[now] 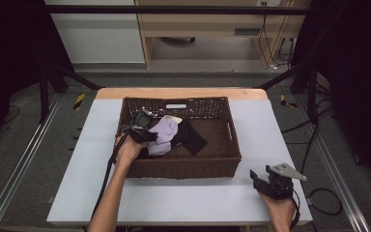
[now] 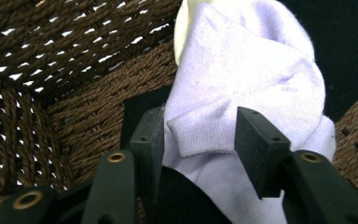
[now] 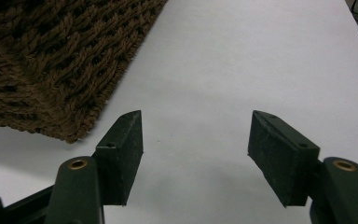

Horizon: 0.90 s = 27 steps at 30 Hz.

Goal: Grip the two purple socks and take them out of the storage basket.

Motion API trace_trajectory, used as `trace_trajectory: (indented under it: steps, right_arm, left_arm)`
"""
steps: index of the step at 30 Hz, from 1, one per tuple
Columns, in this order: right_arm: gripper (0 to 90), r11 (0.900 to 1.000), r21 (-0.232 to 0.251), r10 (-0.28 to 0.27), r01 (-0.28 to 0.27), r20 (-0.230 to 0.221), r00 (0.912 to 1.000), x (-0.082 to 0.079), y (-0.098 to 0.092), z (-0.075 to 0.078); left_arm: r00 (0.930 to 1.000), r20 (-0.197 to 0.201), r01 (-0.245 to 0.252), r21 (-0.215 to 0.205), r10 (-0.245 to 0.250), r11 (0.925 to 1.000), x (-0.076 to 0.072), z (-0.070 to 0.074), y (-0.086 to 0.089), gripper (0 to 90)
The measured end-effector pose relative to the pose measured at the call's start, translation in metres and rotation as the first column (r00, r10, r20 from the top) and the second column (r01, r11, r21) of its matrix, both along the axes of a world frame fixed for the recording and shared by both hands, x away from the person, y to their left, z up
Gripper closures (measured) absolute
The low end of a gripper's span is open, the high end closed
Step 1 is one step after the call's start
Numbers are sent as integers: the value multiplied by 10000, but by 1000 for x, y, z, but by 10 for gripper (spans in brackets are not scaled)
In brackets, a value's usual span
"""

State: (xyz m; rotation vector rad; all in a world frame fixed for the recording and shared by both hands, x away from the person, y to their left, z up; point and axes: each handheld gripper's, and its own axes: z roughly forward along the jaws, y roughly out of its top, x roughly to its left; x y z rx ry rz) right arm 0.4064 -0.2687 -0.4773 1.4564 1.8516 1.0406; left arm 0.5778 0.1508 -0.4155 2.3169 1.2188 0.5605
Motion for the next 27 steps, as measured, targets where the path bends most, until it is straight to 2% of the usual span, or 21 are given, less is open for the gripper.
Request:
trace_trajectory:
  steps: [2,4,7,10,12,15,16,18,20,24,26,27]
  right_arm:
    - [356,10000,-16,28,-28,21,10000,0,0,0]
    - [357,10000,1,33,-33,24,10000,0,0,0]
    - [357,10000,12,36,-36,9,10000,0,0,0]
    - [357,10000,2,41,-41,5,10000,0,0,0]
    - [357,10000,3,33,-33,-6,10000,0,0,0]
    - [357,10000,3,-3,3,40,10000,-1,-1,0]
    - [357,10000,35,-6,5,38,10000,-1,-1,0]
    - [356,10000,14,19,-19,43,10000,0,-2,0]
    - [356,10000,37,29,-29,-22,10000,0,-1,0]
    - [356,10000,35,63,-63,-51,10000,0,0,0]
    - [355,9999,35,96,-96,-27,10000,0,0,0]
    - [355,10000,44,74,-74,-3,10000,0,-1,0]
  left_arm:
    - [10000,-71,14,59,-14,10000,0,0,0,614]
    - [9999,-153,-22,193,25,9998,0,0,-1,716]
    - [9994,-339,-32,22,33,10000,0,1,0,838]
    - [9994,-356,-11,-25,10,10000,-1,2,0,874]
    - [9997,-222,-103,-30,102,9999,-1,2,1,803]
    - [9999,140,-48,-762,59,9971,0,7,3,633]
    - [9995,328,34,-1068,1,9943,0,9,5,608]
    - [9977,663,192,-1384,-101,9902,2,14,7,567]
    - [9987,512,12,-1465,64,9892,7,17,6,552]
    - [9971,754,45,-1530,71,9882,14,13,3,522]
    - [9996,281,24,-1317,13,9913,17,8,2,513]
    - [9995,326,-18,-1157,56,9933,17,7,2,511]
